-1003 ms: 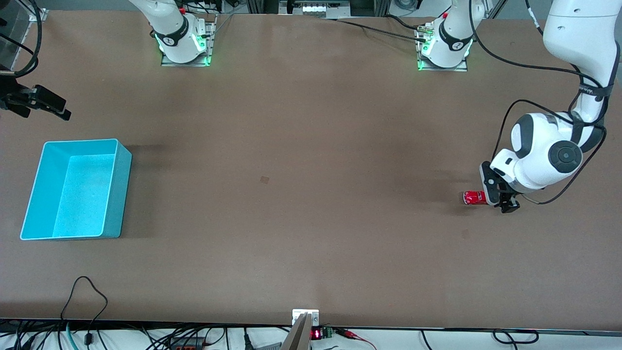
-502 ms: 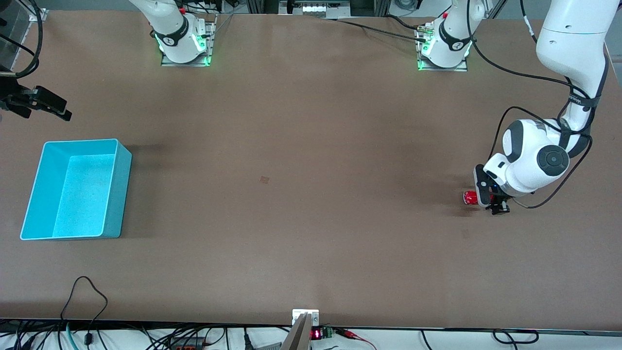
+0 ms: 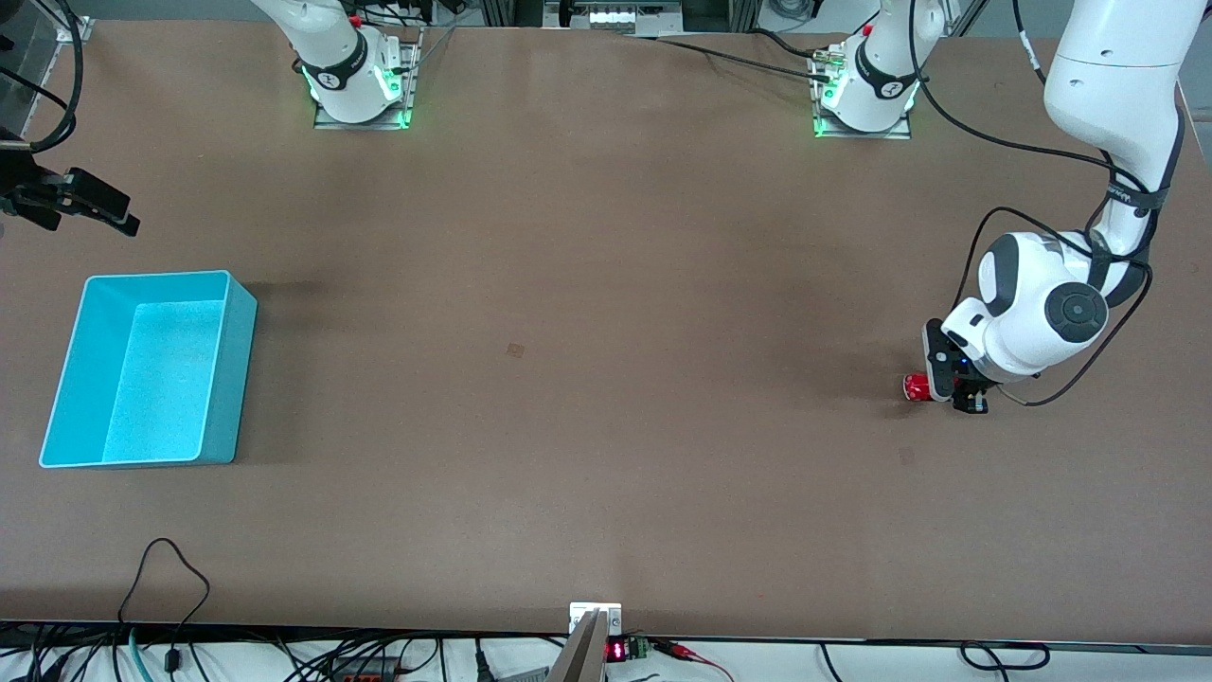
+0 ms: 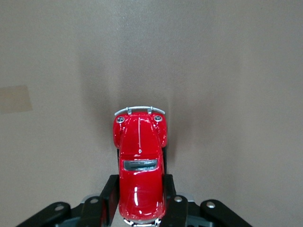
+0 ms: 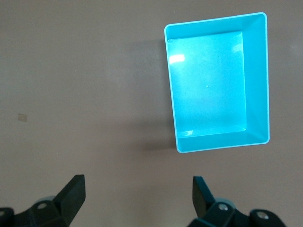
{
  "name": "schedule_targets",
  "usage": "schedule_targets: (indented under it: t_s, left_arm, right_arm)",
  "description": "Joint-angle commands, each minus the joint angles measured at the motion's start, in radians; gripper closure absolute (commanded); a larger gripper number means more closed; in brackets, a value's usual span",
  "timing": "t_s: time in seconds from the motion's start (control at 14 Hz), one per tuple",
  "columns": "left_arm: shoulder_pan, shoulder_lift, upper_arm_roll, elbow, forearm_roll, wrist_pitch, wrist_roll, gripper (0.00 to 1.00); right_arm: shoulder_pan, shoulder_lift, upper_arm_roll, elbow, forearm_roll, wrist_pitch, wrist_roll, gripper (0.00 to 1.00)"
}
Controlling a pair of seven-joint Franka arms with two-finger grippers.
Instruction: Wind red beetle toy and store in blue box
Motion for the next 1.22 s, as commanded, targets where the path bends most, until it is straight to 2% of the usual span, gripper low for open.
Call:
schedule_targets:
  t_s: [0.0, 0.57, 1.15]
  left_arm:
    - [0.005, 0.019, -0.004, 0.002, 0.018, 0.027, 0.013, 0.69]
    - [0.034, 0.026, -0.004, 0.008, 0.018, 0.018, 0.021, 0.70]
    - [0.204, 0.072, -0.004, 0.054, 0.018, 0.019, 0.185, 0.70]
  right_arm:
    - [-0.004, -0.004, -0.001, 0.004, -0.011, -0.010, 0.007, 0.00]
    - [-0.004, -0.004, -0.001, 0.004, -0.011, -0.010, 0.008, 0.00]
    - [-0.004, -0.004, -0.001, 0.005, -0.011, -0.010, 0.010, 0.00]
